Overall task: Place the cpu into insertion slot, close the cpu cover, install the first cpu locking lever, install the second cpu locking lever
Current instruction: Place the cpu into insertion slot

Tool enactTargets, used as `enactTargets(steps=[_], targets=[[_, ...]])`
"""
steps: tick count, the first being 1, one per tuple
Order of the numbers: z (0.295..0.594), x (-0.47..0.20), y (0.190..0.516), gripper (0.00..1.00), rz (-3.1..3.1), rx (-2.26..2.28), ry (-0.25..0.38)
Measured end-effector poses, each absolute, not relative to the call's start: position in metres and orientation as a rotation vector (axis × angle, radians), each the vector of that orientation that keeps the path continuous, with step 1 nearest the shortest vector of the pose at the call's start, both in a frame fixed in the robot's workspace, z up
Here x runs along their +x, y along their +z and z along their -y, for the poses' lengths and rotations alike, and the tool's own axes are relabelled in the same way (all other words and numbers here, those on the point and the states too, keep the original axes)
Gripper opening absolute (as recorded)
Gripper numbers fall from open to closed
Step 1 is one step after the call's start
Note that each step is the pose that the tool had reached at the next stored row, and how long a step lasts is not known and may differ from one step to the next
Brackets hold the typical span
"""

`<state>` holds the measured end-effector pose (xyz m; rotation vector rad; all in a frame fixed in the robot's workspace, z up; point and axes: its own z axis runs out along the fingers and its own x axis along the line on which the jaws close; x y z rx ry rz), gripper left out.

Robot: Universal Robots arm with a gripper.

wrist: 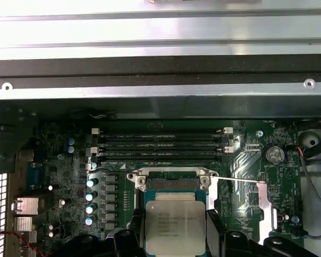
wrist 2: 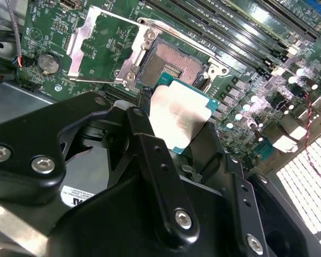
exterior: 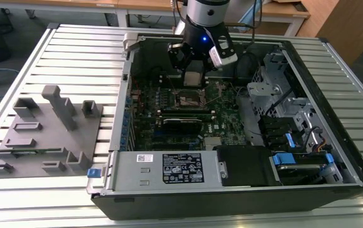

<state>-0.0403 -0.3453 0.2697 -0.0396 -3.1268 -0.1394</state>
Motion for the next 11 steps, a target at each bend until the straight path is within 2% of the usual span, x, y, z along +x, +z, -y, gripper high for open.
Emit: enactTargets(steps=[11], targets=[[0.3454,-0.0403,0.2655,0.54,3.127,-0.040,-0.139]])
